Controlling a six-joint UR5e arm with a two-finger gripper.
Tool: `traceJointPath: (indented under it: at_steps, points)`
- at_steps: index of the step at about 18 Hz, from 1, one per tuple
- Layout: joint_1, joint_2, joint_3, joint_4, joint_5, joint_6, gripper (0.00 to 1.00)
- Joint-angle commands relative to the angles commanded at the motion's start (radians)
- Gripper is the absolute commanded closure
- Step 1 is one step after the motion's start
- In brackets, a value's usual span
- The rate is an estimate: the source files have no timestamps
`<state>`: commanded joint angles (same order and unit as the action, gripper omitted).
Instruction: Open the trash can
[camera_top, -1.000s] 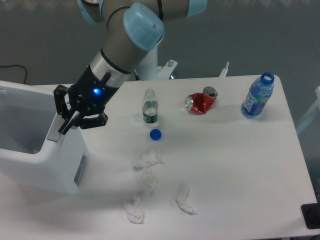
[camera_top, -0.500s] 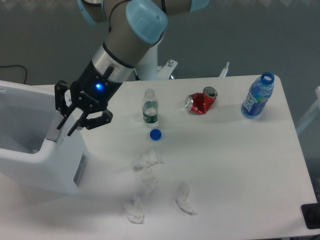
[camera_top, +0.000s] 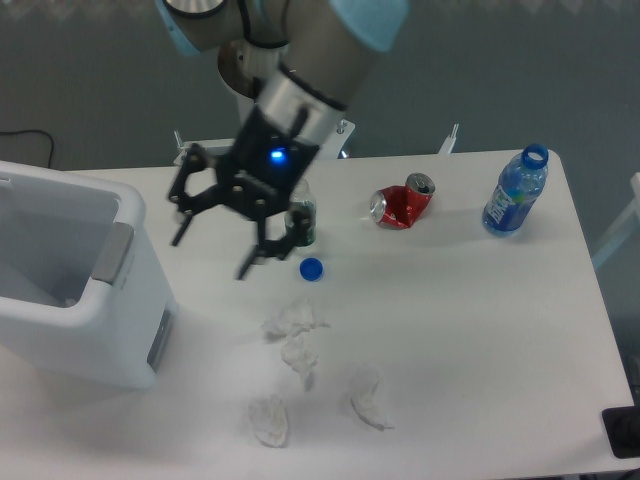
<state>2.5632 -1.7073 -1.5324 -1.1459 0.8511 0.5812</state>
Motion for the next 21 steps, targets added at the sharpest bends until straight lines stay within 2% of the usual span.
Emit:
traceJointPath:
  at_steps: [2,6,10,14,17,21]
  points:
    - [0.02,-0.008,-0.003,0.0,0.086,0.08,0.0]
    - [0.084,-0.038,-0.044,-0.003,0.333,0.316,0.0]
    - [0.115,-0.139,-0.029,0.005,0.506,0.465,0.0]
    - [0.143,-0.23,0.014,0.018,0.56,0.644,0.0]
    - [0.163,-0.274,0.037,0.023,0.644,0.771,0.0]
    - [0.163,-0.285,0.028,0.028,0.677,0.793,0.0]
